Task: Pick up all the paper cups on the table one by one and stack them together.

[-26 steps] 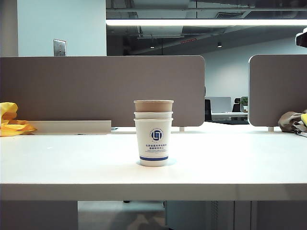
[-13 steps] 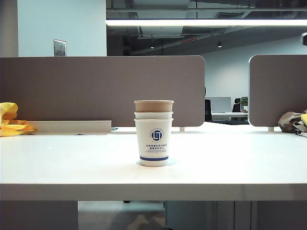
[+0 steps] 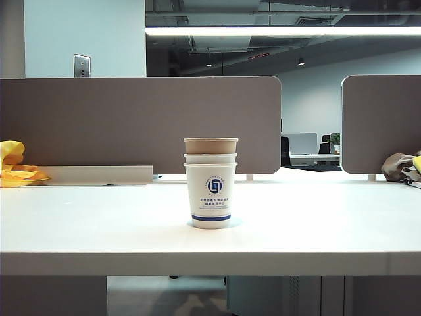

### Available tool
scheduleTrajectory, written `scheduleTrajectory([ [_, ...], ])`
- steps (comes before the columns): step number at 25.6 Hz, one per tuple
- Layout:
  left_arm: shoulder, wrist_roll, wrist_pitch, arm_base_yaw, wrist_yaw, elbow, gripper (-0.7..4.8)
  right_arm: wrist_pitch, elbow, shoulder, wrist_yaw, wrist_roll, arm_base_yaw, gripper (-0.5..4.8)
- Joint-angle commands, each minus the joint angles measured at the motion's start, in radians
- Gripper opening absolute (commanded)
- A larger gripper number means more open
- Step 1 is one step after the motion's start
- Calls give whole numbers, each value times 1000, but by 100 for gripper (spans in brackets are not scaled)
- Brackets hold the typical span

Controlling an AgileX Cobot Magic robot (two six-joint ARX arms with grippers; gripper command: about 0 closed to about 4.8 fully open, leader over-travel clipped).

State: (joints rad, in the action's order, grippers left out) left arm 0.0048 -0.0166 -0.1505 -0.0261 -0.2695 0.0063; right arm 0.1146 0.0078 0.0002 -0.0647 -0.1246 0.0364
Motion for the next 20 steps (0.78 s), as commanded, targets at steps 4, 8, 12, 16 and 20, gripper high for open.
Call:
scheduleTrajectory([
  [4,0,2,6,1,-4,1,-5,16,-7,2,2,1,0,-1],
  [8,0,2,6,1,-4,1,-5,16,-7,2,1,1,0,-1],
  [12,0,2,6,1,-3,1,-5,16,-7,2,2,1,0,-1],
  [16,1,2,6,1,-4,1,-5,-10,-7,2,-13,2,1,-1],
  [20,1,44,38,1,19,1,-5,-69,-7,2,-13,23,3,-1],
])
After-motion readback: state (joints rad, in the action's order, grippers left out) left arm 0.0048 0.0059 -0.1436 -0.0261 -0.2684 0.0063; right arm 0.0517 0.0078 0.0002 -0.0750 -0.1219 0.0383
